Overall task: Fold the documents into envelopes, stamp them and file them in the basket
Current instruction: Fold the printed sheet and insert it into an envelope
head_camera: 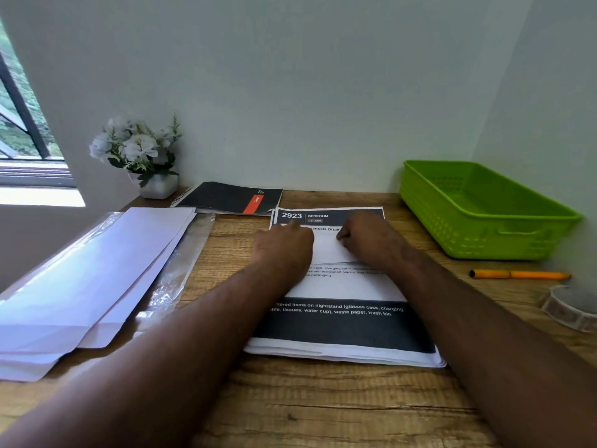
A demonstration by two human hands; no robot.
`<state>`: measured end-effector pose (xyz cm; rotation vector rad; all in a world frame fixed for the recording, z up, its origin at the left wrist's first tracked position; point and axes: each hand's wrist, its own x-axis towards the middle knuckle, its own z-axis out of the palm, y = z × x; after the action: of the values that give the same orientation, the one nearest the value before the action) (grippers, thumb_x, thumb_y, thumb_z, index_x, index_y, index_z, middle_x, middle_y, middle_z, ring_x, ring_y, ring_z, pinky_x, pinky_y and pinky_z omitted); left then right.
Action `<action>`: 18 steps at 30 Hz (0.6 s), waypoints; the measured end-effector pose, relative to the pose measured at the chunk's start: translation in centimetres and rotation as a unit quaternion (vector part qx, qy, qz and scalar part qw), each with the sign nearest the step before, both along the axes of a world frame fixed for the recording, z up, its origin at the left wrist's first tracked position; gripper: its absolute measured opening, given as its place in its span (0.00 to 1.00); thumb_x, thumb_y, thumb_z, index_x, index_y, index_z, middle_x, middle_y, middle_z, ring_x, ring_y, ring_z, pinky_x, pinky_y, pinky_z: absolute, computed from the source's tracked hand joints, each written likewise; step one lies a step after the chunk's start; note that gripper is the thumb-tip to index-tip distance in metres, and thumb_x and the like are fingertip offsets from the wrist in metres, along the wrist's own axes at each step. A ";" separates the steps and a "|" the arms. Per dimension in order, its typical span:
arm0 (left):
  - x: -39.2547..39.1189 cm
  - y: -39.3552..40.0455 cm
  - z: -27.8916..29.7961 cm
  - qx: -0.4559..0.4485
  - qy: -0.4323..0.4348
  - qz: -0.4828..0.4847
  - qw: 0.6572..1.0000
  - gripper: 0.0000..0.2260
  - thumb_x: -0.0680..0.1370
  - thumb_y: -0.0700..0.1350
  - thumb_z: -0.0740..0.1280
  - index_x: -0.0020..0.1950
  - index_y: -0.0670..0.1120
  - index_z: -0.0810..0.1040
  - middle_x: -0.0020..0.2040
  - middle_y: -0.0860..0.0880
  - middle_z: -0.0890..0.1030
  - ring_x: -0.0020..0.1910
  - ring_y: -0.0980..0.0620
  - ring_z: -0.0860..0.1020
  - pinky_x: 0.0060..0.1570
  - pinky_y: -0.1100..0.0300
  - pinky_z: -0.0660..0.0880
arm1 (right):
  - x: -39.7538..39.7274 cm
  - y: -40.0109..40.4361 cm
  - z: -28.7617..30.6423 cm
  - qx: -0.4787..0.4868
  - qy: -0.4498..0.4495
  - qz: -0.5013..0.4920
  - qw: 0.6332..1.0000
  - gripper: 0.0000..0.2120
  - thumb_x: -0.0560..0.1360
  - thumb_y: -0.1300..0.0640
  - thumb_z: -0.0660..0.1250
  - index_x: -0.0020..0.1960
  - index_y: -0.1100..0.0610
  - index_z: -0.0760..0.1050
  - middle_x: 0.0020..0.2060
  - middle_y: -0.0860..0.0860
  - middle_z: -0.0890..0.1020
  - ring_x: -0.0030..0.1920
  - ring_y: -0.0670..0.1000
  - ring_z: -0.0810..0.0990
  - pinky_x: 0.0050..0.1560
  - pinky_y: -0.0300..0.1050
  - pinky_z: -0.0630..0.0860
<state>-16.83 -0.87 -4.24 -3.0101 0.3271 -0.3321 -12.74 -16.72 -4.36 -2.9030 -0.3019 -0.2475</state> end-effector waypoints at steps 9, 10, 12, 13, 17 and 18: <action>-0.4 3.3 0.0 0.060 -0.002 0.037 0.997 0.13 0.81 0.41 0.57 0.63 0.43 0.75 0.61 0.43 0.75 0.59 0.42 0.74 0.57 0.48 0.71 | -1.5 -0.6 0.8 -0.082 -0.050 -0.091 0.991 0.12 0.77 0.62 0.58 0.56 0.62 0.76 0.56 0.59 0.80 0.57 0.59 0.78 0.46 0.44 0.72; -0.4 3.1 0.0 0.063 -0.005 0.036 0.997 0.13 0.81 0.41 0.57 0.63 0.43 0.75 0.61 0.42 0.76 0.59 0.42 0.74 0.57 0.48 0.71 | -1.8 -1.0 0.9 -0.080 -0.046 -0.111 0.990 0.11 0.77 0.62 0.58 0.56 0.62 0.75 0.55 0.60 0.79 0.56 0.60 0.78 0.40 0.42 0.70; -0.4 2.8 0.0 0.066 -0.008 0.031 0.997 0.13 0.81 0.41 0.57 0.63 0.43 0.75 0.61 0.41 0.76 0.60 0.42 0.75 0.57 0.48 0.71 | -2.3 -1.3 1.4 -0.056 -0.023 -0.134 0.989 0.11 0.78 0.61 0.58 0.55 0.64 0.75 0.53 0.62 0.79 0.54 0.61 0.78 0.33 0.39 0.64; -0.3 2.8 0.0 0.065 -0.008 0.029 0.997 0.13 0.81 0.40 0.57 0.64 0.43 0.75 0.61 0.41 0.76 0.60 0.42 0.74 0.57 0.48 0.71 | -2.4 -1.1 1.6 -0.062 -0.022 -0.131 0.989 0.12 0.78 0.60 0.58 0.55 0.64 0.75 0.53 0.62 0.79 0.54 0.61 0.78 0.35 0.40 0.67; -0.3 3.0 -0.3 0.055 -0.003 0.034 0.998 0.15 0.80 0.40 0.58 0.66 0.43 0.73 0.63 0.41 0.73 0.62 0.41 0.73 0.59 0.47 0.71 | -2.6 2.5 0.7 -0.035 0.026 0.040 0.998 0.21 0.82 0.49 0.55 0.68 0.61 0.68 0.69 0.58 0.71 0.67 0.57 0.70 0.63 0.44 0.66; -0.3 3.0 -0.3 0.051 -0.001 0.036 0.998 0.15 0.80 0.40 0.58 0.66 0.43 0.73 0.64 0.41 0.73 0.63 0.41 0.72 0.59 0.47 0.71 | -2.7 3.4 0.3 -0.031 0.080 0.073 0.994 0.26 0.82 0.45 0.53 0.74 0.58 0.61 0.74 0.55 0.63 0.73 0.55 0.63 0.69 0.46 0.60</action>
<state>-17.08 2.12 -4.58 -2.9131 0.2289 -0.3014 -15.44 -13.35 -4.11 -2.9213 -0.4985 0.0179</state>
